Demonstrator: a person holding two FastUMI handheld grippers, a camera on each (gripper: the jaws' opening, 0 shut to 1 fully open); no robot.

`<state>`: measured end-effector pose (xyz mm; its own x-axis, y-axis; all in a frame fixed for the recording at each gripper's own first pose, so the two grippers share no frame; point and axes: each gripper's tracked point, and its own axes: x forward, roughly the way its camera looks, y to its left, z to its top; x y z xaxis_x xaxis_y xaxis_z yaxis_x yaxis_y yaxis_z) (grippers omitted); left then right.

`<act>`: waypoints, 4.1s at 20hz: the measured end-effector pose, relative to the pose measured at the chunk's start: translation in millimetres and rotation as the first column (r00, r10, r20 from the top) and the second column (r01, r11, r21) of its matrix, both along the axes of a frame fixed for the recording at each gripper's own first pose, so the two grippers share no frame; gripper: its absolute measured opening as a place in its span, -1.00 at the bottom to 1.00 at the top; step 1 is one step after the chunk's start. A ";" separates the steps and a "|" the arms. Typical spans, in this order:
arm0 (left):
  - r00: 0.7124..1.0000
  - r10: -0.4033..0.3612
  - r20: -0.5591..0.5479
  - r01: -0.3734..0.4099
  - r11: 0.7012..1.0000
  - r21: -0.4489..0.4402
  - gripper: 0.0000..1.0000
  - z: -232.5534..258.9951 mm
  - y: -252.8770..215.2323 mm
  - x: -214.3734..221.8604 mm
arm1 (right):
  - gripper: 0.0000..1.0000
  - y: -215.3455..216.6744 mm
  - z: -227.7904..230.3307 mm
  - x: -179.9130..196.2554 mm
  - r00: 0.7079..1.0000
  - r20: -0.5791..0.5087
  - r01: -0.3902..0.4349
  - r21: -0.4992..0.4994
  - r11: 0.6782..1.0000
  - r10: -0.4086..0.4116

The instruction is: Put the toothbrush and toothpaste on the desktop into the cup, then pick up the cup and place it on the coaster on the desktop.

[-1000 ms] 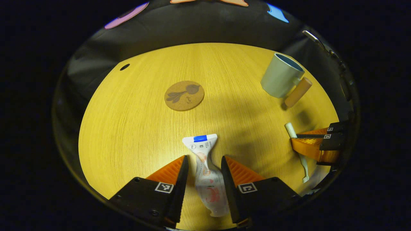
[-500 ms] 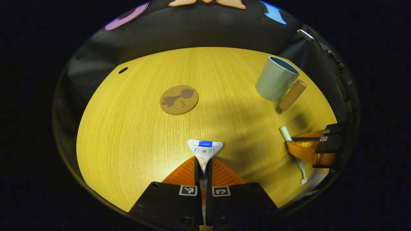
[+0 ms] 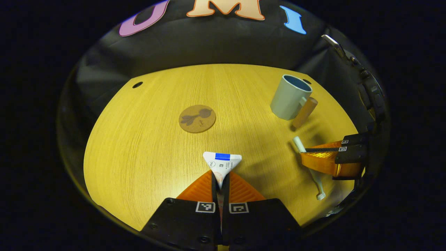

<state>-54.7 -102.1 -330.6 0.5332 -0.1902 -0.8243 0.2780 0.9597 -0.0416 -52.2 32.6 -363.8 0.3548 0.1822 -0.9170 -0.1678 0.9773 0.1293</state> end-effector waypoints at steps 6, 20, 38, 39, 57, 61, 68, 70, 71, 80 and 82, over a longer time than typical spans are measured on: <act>0.991 0.017 0.135 -0.010 0.998 -0.056 -1.00 43.5 0.7 8.1 | -0.83 7.1 34.3 32.3 0.986 0.165 0.021 0.086 0.996 -0.035; 0.949 0.020 0.315 0.014 0.994 -0.105 -1.00 124.4 -10.1 37.6 | -0.83 -19.9 141.9 158.7 0.849 0.496 0.102 0.182 0.978 -0.181; 0.932 0.109 0.346 -0.078 0.992 -0.103 -1.00 145.9 -5.5 40.7 | -0.78 -60.8 109.4 251.3 0.757 0.600 0.188 0.182 0.965 -0.260; 0.930 0.109 0.350 -0.076 0.991 -0.109 -1.00 148.0 -6.2 41.4 | -0.78 -60.6 106.1 248.6 0.761 0.596 0.186 0.179 0.966 -0.257; 0.881 0.017 0.473 0.108 0.966 -0.234 -1.00 198.4 -92.2 107.2 | 0.92 -107.0 95.4 151.8 0.793 0.544 0.215 0.171 0.962 -0.274; 0.869 0.025 0.494 0.151 0.937 -0.314 -1.00 206.2 -126.7 129.2 | 0.97 -119.1 91.4 131.2 0.804 0.535 0.211 0.150 0.966 -0.259; 0.853 0.000 0.521 0.211 0.914 -0.345 -1.00 195.2 -183.8 163.4 | 0.92 -141.0 92.2 109.1 0.817 0.518 0.211 0.137 0.968 -0.252; 0.871 0.015 0.491 0.201 0.902 -0.383 -0.96 183.8 -198.5 165.9 | 0.98 -149.8 93.6 105.0 0.815 0.521 0.217 0.132 0.967 -0.254; 0.880 0.026 0.475 0.189 0.898 -0.398 -0.96 178.5 -204.4 168.4 | 0.97 -154.1 93.9 103.1 0.815 0.521 0.218 0.129 0.967 -0.253; 0.897 0.129 0.423 0.067 0.906 -0.418 -0.85 137.4 -210.8 185.5 | 0.98 -192.4 90.1 100.7 0.810 0.509 0.269 0.123 0.955 -0.293; 0.908 0.118 0.402 0.061 0.912 -0.406 -0.87 126.3 -213.8 178.8 | 0.92 -193.2 88.7 103.4 0.812 0.500 0.273 0.132 0.953 -0.302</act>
